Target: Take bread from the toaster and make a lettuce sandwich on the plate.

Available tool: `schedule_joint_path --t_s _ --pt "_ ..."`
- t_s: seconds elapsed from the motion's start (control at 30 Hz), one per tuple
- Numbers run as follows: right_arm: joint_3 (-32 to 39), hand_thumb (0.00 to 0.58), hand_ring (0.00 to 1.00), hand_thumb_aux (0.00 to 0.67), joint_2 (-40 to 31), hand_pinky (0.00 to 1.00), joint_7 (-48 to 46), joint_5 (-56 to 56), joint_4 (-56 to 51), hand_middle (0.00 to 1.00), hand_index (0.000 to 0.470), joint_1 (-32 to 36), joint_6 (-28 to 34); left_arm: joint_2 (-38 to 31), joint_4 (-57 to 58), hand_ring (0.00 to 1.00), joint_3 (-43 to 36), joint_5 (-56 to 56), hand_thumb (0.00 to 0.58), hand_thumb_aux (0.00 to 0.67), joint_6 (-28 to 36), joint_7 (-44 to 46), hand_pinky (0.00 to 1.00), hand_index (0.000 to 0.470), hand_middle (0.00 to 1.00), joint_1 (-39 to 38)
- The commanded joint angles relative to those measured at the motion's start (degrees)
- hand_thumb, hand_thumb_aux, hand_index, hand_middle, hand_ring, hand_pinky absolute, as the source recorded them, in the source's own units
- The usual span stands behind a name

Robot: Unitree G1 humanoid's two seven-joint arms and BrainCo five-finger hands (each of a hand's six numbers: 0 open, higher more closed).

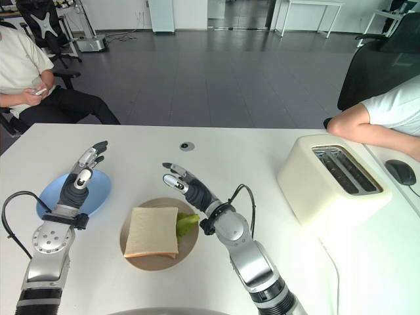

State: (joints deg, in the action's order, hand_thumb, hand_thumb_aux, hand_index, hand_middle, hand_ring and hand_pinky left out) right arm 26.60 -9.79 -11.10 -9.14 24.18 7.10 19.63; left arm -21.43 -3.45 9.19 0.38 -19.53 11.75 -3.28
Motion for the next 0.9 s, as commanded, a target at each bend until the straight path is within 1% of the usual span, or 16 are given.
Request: schedule_joint_path --t_s 0.03,0.07,0.1,0.13,0.17,0.2,0.23,0.27,0.3,0.33,0.4,0.47,0.57,0.73,0.83,0.9 --pt "-2.37 0.000 0.00 0.000 -0.45 0.00 -3.15 3.99 3.90 0.00 0.000 -1.88 -3.46 -5.98 -2.61 0.00 -2.65 -7.04 0.000 0.000 1.15 13.27 0.00 0.000 0.00 -4.17" --pt "-3.48 0.000 0.00 0.000 -1.28 0.00 -5.79 7.53 5.05 0.00 0.000 -3.62 -2.91 -8.64 -3.95 0.00 -3.73 -9.75 0.000 0.000 1.49 18.91 0.00 0.000 0.00 -6.47" --pt "-4.97 0.000 0.16 0.000 -2.93 0.16 -9.60 12.46 6.69 0.16 0.000 -6.00 -1.37 -11.36 -5.52 0.00 -4.11 -13.10 0.000 0.000 2.14 24.35 0.00 0.000 0.00 -8.94" --pt "-6.31 0.000 0.29 0.000 -4.66 0.29 -12.79 16.11 7.95 0.29 0.000 -7.90 -0.65 -13.41 -6.57 0.00 -3.75 -16.15 0.031 0.018 2.97 28.49 0.00 0.013 0.00 -10.66" --pt "-7.94 0.000 0.67 0.000 -6.77 0.67 -15.99 19.61 8.77 0.67 0.000 -9.63 0.16 -15.20 -7.20 0.22 -2.57 -19.79 0.460 0.365 4.33 32.24 0.22 0.256 0.22 -11.98" --pt "-9.48 0.000 0.71 0.000 -9.47 0.71 -19.59 22.25 8.84 0.71 0.000 -11.15 0.06 -16.84 -7.26 0.36 -0.83 -22.81 0.528 0.470 5.70 35.09 0.36 0.330 0.36 -12.87" --pt "-10.44 0.447 1.00 0.349 -11.96 1.00 -22.52 23.66 8.59 1.00 0.245 -12.25 -0.33 -18.30 -7.18 0.58 0.50 -24.69 0.580 0.670 6.85 37.17 0.58 0.470 0.58 -13.36" --pt "-10.76 0.545 1.00 0.504 -15.28 1.00 -26.44 24.69 8.21 1.00 0.354 -13.77 -1.28 -20.00 -6.70 1.00 1.43 -25.47 0.580 0.670 7.51 39.39 1.00 0.470 1.00 -13.82" --pt "-10.51 0.566 1.00 0.568 -18.30 1.00 -29.97 25.11 7.77 1.00 0.398 -15.06 -2.24 -21.48 -6.45 1.00 1.87 -25.56 0.580 0.670 8.10 41.19 1.00 0.470 1.00 -14.28" --pt "-9.49 0.580 1.00 0.670 -21.21 1.00 -33.45 24.92 7.33 1.00 0.470 -16.16 -3.13 -22.91 -6.75 1.00 2.09 -25.45 0.580 0.670 8.56 43.07 1.00 0.470 1.00 -15.23" --pt "-6.61 0.580 1.00 0.670 -24.64 1.00 -37.26 22.37 6.12 1.00 0.470 -16.91 -4.78 -25.31 -7.49 1.00 2.45 -24.91 0.580 0.670 9.43 46.21 1.00 0.470 1.00 -17.40" --pt "-1.71 0.580 1.00 0.670 -25.33 1.00 -37.38 16.83 4.66 1.00 0.470 -16.25 -5.92 -26.94 -8.22 1.00 1.50 -23.02 0.580 0.670 9.73 48.61 1.00 0.470 1.00 -19.20" --pt "6.36 0.580 1.00 0.670 -22.94 1.00 -35.84 9.30 2.77 1.00 0.470 -15.02 -5.76 -27.98 -9.57 1.00 -3.39 -12.46 0.580 0.670 7.44 47.52 1.00 0.470 1.00 -21.88" --pt "13.62 0.580 1.00 0.670 -19.23 1.00 -34.34 3.85 2.08 1.00 0.470 -14.18 -4.28 -27.27 -10.95 1.00 -11.66 -1.21 0.580 0.670 6.21 46.07 1.00 0.470 1.00 -25.41" --pt "15.54 0.580 1.00 0.670 -15.99 1.00 -32.17 1.52 1.27 1.00 0.470 -12.99 -2.75 -26.80 -10.09 1.00 -14.97 4.45 0.580 0.670 5.68 43.93 1.00 0.470 1.00 -23.90" --pt "15.18 0.580 1.00 0.670 -12.98 1.00 -29.05 0.13 -0.09 1.00 0.470 -12.04 -1.01 -24.65 -9.35 1.00 -16.47 7.57 0.580 0.670 5.19 40.61 1.00 0.470 1.00 -20.24"
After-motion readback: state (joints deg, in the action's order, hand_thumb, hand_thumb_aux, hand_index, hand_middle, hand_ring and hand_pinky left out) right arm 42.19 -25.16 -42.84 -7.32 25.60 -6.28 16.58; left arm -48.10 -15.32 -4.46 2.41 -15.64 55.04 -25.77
